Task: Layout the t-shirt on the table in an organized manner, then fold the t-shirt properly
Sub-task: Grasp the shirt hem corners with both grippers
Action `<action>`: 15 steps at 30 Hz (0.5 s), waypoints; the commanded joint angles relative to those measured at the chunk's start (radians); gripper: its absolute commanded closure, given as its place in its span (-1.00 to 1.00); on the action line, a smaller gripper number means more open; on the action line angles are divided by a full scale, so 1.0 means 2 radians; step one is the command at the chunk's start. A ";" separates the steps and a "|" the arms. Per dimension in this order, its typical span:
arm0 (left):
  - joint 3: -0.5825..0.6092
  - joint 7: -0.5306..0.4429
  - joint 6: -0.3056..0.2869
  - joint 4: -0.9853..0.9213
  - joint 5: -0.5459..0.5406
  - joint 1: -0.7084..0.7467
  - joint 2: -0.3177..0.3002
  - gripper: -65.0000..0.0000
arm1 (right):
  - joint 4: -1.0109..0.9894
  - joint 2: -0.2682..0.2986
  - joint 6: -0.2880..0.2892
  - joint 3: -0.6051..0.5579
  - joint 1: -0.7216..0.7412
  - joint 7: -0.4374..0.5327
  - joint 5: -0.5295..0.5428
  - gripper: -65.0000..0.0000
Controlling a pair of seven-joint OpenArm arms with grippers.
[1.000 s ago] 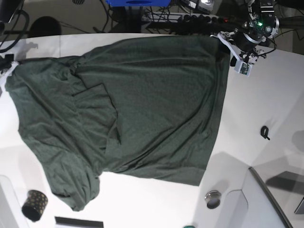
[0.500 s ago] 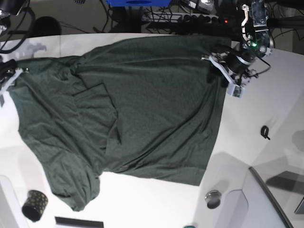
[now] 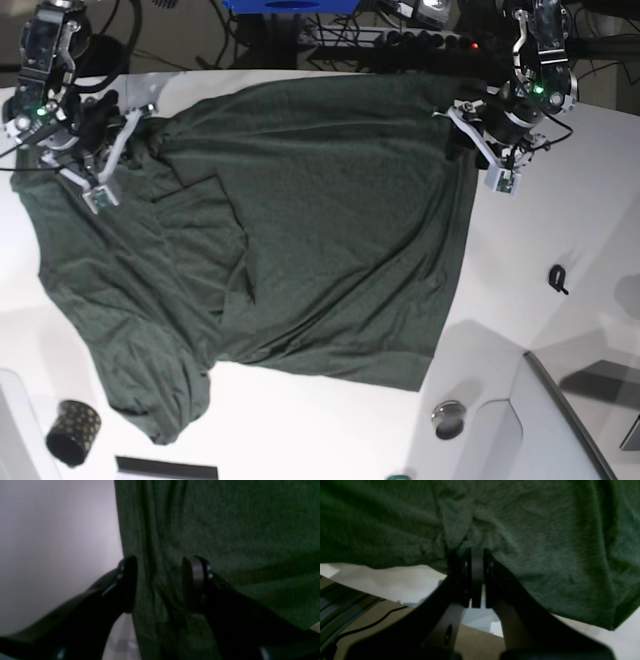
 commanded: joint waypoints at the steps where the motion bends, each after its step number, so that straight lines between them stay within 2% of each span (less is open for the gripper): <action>1: -0.001 -0.009 -0.001 0.005 -0.003 -0.001 -0.003 0.13 | 0.007 0.002 0.002 -0.005 0.008 0.013 0.005 0.98; 7: -0.002 -0.010 -0.001 -0.038 -0.003 -0.006 -0.003 0.13 | -0.039 0.005 -0.005 -0.010 -0.007 0.014 0.005 0.98; 15: -0.002 -0.010 -0.001 -0.041 -0.003 -0.005 -0.009 0.13 | -0.006 0.006 -0.005 -0.010 -0.071 0.014 0.005 0.98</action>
